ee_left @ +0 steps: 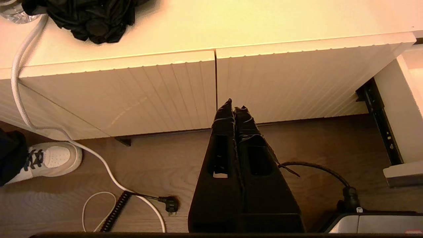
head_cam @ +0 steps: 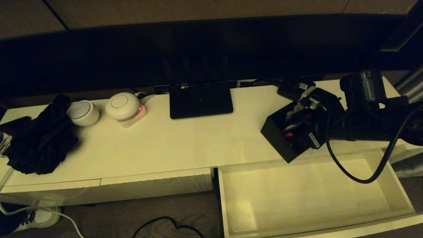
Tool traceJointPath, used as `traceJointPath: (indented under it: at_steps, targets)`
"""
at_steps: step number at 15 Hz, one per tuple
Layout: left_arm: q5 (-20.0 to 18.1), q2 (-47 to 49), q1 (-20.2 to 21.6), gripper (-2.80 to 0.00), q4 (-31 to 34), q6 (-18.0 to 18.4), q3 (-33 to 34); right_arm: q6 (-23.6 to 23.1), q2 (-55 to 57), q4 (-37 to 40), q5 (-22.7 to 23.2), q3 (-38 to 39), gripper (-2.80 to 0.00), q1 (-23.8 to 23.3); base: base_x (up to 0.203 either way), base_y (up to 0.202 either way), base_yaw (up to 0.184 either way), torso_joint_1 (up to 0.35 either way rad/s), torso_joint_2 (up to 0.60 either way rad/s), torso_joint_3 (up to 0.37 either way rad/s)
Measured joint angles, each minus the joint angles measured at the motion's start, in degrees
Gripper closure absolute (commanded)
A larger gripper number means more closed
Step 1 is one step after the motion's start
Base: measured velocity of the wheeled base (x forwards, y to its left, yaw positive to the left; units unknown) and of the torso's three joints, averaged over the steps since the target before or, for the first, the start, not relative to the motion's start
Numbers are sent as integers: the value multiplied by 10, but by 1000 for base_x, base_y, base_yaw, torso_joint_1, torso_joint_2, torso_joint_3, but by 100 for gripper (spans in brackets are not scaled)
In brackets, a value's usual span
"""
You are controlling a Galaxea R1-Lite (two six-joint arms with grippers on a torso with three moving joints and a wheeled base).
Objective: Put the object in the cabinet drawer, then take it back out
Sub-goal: Put the storage box in the drawer
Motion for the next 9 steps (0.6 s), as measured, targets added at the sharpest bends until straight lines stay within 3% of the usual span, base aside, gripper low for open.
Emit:
traceJointPath:
  at_steps: [5,6,9]
  targets:
    - [0,0,0,0,0,0,0,0,0,1,5,-6,-280,0,0,0,0,0,0,0]
    - [0,0,0,0,0,0,0,0,-1,0,7,-6,0,-1,0,0,0,0,0,0]
    - [0,0,0,0,0,0,0,-3,-4,1,8,-2,0,-7,0,0,0,0,0,0]
